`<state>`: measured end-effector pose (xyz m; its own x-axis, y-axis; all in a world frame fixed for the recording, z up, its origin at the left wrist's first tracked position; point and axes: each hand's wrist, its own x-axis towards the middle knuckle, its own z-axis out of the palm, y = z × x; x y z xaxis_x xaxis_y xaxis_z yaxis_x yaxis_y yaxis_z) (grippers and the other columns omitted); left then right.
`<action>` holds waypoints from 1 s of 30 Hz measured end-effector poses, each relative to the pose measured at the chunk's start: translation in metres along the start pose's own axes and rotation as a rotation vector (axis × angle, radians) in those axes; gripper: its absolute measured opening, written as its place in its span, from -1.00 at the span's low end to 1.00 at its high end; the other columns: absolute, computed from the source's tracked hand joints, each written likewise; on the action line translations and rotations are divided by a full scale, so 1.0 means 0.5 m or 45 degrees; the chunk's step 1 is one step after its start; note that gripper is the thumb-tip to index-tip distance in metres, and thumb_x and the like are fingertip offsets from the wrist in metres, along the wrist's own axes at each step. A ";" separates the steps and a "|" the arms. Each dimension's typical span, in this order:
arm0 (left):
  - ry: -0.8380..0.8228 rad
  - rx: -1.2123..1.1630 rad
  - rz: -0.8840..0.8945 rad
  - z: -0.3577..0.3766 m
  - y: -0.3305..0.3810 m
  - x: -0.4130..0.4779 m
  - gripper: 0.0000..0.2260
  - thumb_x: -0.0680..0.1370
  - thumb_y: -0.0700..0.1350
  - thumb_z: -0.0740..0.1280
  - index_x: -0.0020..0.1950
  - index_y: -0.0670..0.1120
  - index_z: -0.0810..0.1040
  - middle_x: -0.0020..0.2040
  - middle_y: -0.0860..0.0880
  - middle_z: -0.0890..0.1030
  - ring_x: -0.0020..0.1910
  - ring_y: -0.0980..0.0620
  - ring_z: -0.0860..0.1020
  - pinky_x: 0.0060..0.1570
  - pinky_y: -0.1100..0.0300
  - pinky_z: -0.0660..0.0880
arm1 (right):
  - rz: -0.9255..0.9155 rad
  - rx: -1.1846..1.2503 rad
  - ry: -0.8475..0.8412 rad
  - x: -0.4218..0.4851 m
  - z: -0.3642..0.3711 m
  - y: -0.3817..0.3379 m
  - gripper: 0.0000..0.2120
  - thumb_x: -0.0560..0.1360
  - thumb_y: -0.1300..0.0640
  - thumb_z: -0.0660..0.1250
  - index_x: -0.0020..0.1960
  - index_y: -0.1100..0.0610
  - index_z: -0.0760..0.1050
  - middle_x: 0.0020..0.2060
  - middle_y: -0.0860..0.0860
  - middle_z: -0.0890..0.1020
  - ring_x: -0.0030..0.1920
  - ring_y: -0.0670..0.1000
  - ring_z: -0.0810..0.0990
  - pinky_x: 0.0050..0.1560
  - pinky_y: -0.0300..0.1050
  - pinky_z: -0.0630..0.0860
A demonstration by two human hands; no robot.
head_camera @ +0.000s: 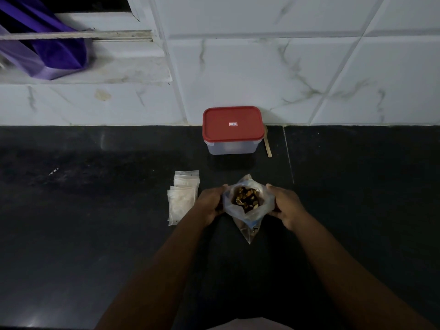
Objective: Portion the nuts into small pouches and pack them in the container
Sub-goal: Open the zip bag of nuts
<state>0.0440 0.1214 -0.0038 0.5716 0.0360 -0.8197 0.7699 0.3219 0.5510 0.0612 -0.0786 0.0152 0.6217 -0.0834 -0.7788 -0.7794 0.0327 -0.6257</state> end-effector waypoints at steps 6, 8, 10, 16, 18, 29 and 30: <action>0.034 0.343 0.092 -0.026 -0.023 -0.019 -0.69 0.52 -0.01 0.50 0.18 -0.10 0.58 0.16 -0.14 0.65 0.11 -0.05 0.63 -0.03 0.12 0.61 | 0.003 -0.304 0.037 -0.028 -0.036 0.023 -0.61 0.48 -0.10 0.51 0.17 0.13 0.58 0.01 0.12 0.65 -0.09 0.04 0.62 -0.19 -0.10 0.59; 0.051 0.405 0.008 -0.029 -0.029 -0.026 -0.65 0.48 -0.01 0.54 0.17 -0.12 0.57 0.11 -0.15 0.65 0.01 -0.02 0.64 -0.14 0.18 0.61 | 0.094 -0.281 0.007 -0.041 -0.041 0.026 -0.58 0.42 -0.10 0.56 0.10 0.17 0.60 -0.01 0.15 0.67 -0.11 0.05 0.65 -0.27 -0.12 0.59; 0.030 0.388 -0.057 -0.029 -0.032 -0.030 -0.65 0.50 -0.04 0.53 0.20 -0.16 0.57 0.05 -0.16 0.68 -0.09 0.01 0.66 -0.23 0.23 0.61 | 0.133 -0.210 -0.038 -0.049 -0.044 0.023 -0.60 0.41 -0.04 0.58 0.10 0.19 0.61 -0.01 0.17 0.70 -0.07 0.07 0.70 -0.27 -0.13 0.60; -0.170 0.062 -0.191 -0.032 -0.032 -0.053 -0.69 0.52 -0.25 0.46 0.25 -0.23 0.58 0.11 -0.22 0.71 0.04 -0.08 0.71 -0.10 0.13 0.69 | 0.276 0.174 -0.233 -0.051 -0.043 0.022 -0.69 0.53 0.26 0.43 0.25 0.27 0.56 0.02 0.21 0.72 0.04 0.14 0.70 -0.09 0.00 0.63; -0.290 -0.135 -0.256 -0.036 -0.035 -0.061 -0.70 0.48 -0.27 0.46 0.21 -0.25 0.62 0.12 -0.22 0.71 0.07 -0.10 0.70 0.00 0.08 0.69 | 0.345 0.314 -0.267 -0.049 -0.042 0.028 -0.70 0.55 0.27 0.40 0.27 0.27 0.56 0.05 0.22 0.72 0.08 0.16 0.69 -0.08 0.05 0.61; -0.324 -0.651 -0.327 -0.024 -0.080 -0.063 -0.63 0.43 -0.44 0.32 0.23 -0.27 0.54 0.11 -0.27 0.66 0.05 -0.11 0.64 0.04 0.03 0.64 | 0.514 0.919 -0.142 -0.044 -0.035 0.050 -0.67 0.69 0.22 0.08 0.33 0.32 0.50 0.21 0.31 0.62 0.29 0.24 0.58 0.41 0.17 0.44; -0.327 -0.639 -0.324 -0.020 -0.082 -0.063 -0.63 0.43 -0.44 0.31 0.23 -0.27 0.54 0.12 -0.28 0.66 0.07 -0.13 0.63 0.09 0.04 0.61 | 0.503 0.915 -0.133 -0.042 -0.034 0.051 -0.66 0.70 0.20 0.07 0.33 0.32 0.50 0.22 0.32 0.61 0.29 0.25 0.58 0.41 0.18 0.43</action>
<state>-0.0085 0.1166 -0.0021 0.4858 -0.3090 -0.8176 0.6993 0.6985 0.1516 0.0271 -0.0929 0.0164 0.3440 0.1593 -0.9253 -0.7245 0.6720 -0.1536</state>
